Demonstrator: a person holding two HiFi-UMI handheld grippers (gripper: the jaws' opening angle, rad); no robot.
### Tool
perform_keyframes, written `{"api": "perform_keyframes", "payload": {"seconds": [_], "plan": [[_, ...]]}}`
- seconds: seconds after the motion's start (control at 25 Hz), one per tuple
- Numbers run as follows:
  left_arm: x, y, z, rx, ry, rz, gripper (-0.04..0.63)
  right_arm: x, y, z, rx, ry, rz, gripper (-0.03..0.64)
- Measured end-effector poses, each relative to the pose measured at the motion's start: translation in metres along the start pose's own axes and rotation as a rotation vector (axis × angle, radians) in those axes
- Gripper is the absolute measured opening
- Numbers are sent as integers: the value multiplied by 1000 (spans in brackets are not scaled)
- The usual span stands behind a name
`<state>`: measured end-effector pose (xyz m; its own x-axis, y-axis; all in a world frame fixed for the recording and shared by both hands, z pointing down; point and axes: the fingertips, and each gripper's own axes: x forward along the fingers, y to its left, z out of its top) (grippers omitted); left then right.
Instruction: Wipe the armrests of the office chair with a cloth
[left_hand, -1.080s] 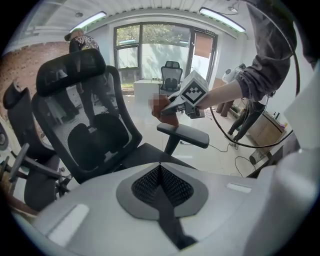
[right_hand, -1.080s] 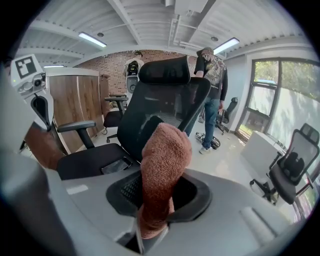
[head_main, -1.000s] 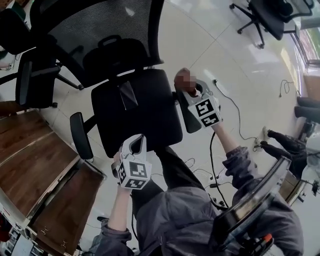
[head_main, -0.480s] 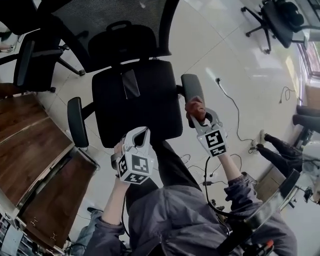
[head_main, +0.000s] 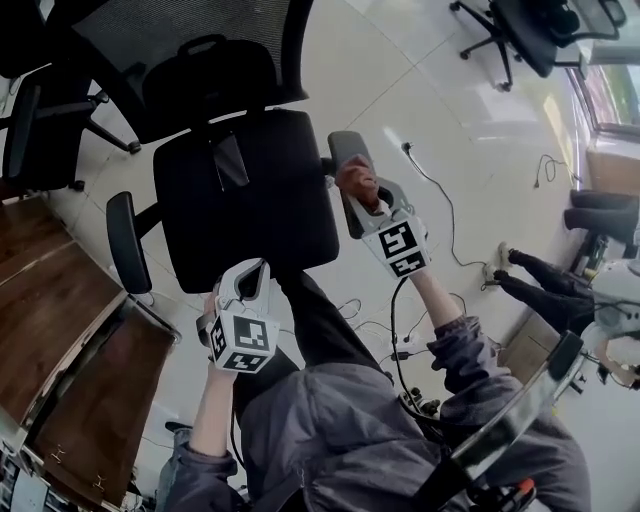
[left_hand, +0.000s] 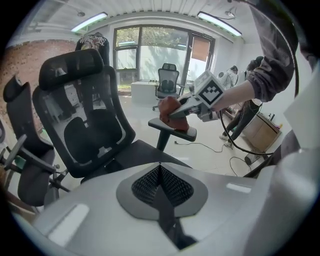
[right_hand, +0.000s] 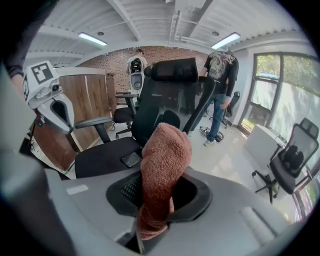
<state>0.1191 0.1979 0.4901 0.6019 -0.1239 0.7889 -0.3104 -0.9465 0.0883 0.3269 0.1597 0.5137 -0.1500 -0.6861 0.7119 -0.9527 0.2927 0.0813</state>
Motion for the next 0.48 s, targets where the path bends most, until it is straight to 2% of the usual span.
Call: {"api": "perform_keyframes", "payload": {"seconds": [0.24, 0.48], "plan": [[-12, 2, -9, -7, 5, 16, 15, 37, -28, 32, -30, -28, -28, 92], [-16, -1, -11, -9, -5, 15, 15, 17, -10, 20, -23, -22, -23, 92]]}}
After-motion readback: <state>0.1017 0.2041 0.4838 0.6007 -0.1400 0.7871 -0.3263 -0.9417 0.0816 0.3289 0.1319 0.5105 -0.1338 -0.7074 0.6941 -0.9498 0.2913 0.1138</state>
